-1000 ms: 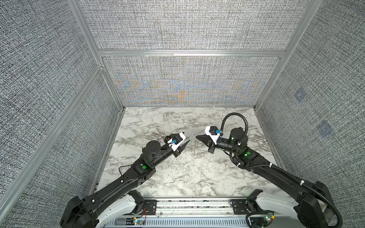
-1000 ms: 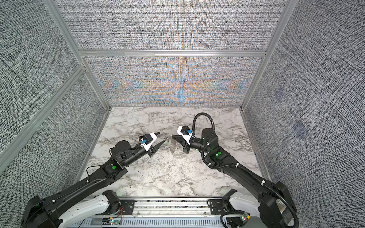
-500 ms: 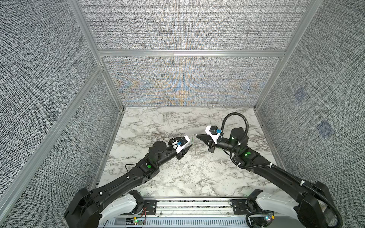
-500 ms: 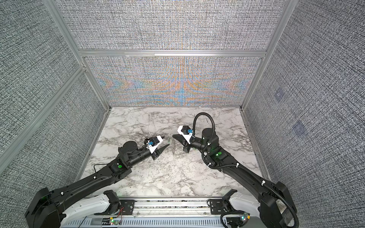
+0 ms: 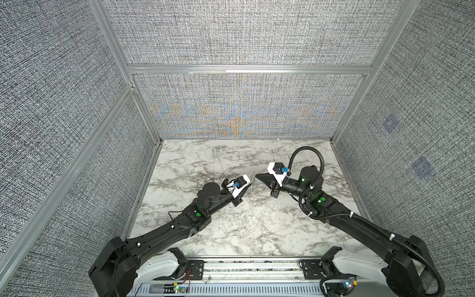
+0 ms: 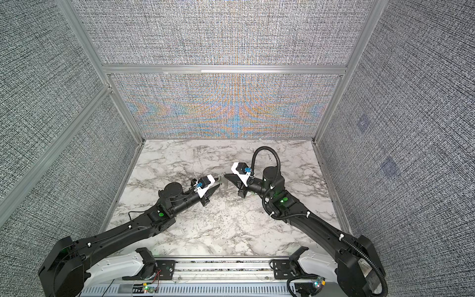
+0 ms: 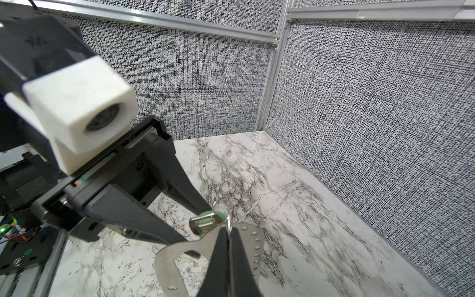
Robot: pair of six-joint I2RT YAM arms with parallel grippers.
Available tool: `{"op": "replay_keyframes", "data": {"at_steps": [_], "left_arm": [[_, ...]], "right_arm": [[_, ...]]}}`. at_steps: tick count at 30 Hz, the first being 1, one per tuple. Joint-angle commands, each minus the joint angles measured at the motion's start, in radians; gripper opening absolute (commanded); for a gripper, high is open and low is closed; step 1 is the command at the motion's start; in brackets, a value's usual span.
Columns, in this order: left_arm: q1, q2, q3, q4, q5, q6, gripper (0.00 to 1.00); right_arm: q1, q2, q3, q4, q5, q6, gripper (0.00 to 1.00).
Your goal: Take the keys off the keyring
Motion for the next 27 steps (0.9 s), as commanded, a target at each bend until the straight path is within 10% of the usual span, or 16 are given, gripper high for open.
{"op": "replay_keyframes", "data": {"at_steps": [1,8,27], "left_arm": [[0.0,0.0,0.007,0.054,-0.011,0.008,0.19],[-0.001,0.02,0.016,0.036,0.017,0.009,0.0],[-0.001,0.063,0.058,-0.021,0.127,-0.017,0.0]], "right_arm": [[0.002,0.004,0.0,0.061,0.004,0.031,0.0],[0.002,0.003,-0.017,0.117,0.015,0.049,0.0],[-0.018,-0.022,-0.054,0.19,0.017,0.085,0.0]]}}
